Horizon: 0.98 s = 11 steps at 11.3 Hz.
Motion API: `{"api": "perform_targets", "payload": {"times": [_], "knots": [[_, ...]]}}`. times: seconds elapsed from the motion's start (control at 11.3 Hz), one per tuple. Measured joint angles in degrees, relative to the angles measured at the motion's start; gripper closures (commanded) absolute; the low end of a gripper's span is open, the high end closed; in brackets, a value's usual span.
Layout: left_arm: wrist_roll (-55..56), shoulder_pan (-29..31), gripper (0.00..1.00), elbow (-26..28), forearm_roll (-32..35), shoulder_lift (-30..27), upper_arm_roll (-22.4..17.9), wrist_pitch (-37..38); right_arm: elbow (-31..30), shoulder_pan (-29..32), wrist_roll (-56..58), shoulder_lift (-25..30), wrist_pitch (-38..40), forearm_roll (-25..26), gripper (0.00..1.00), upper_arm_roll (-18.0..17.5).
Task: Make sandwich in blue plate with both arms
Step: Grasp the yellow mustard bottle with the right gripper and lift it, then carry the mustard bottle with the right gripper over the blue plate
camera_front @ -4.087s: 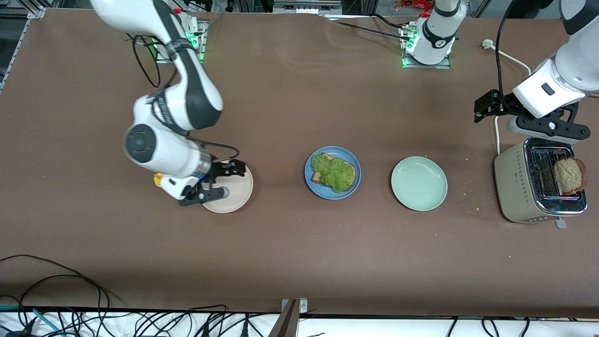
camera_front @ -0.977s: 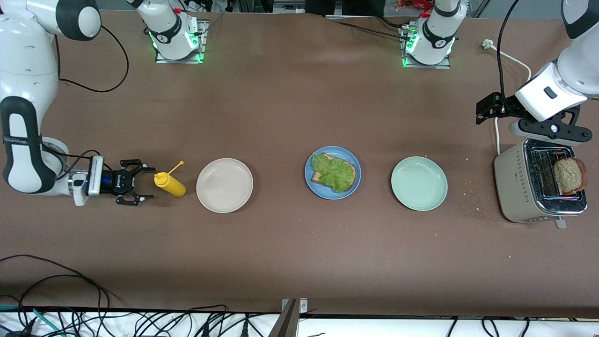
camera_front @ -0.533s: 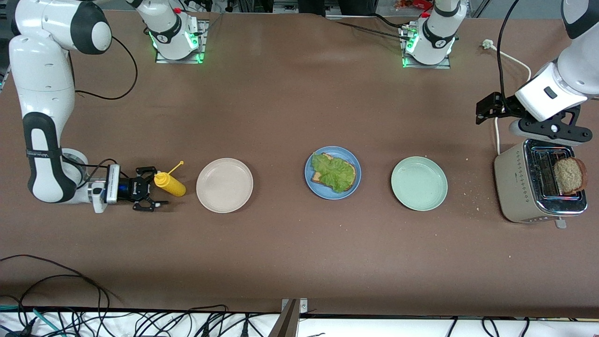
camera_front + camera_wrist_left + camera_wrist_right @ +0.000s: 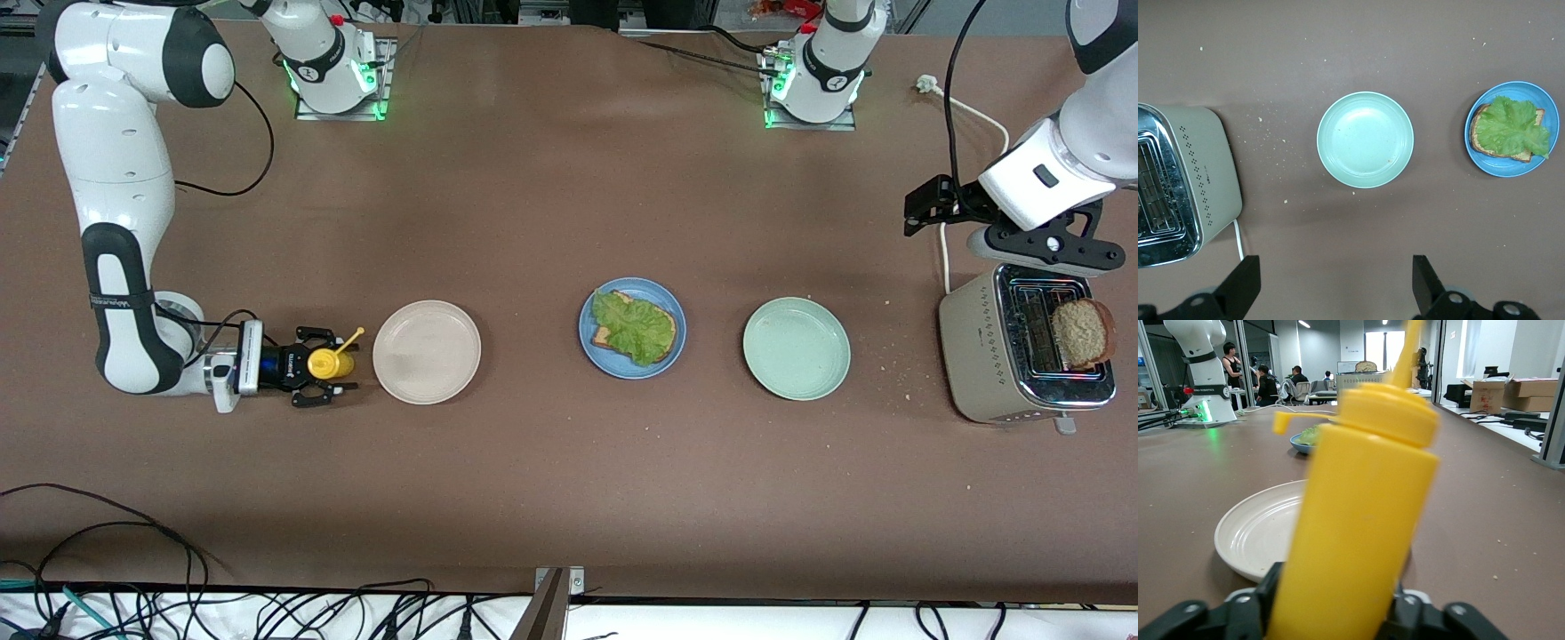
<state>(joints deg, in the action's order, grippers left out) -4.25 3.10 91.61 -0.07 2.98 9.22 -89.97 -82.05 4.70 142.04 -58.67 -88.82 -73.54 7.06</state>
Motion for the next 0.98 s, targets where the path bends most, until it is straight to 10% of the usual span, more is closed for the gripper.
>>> {"api": "perform_targets", "payload": {"times": [0.44,0.98], "knots": [[0.0,0.0,0.0,0.0,0.0,0.0,0.0,0.0,1.2,0.1,-2.9,0.3,-1.0,1.1,1.0,0.4],[0.0,0.0,0.0,0.0,0.0,0.0,0.0,0.0,-1.8,-11.0,-32.3,17.7,-14.6,19.1,1.0,1.7]]}}
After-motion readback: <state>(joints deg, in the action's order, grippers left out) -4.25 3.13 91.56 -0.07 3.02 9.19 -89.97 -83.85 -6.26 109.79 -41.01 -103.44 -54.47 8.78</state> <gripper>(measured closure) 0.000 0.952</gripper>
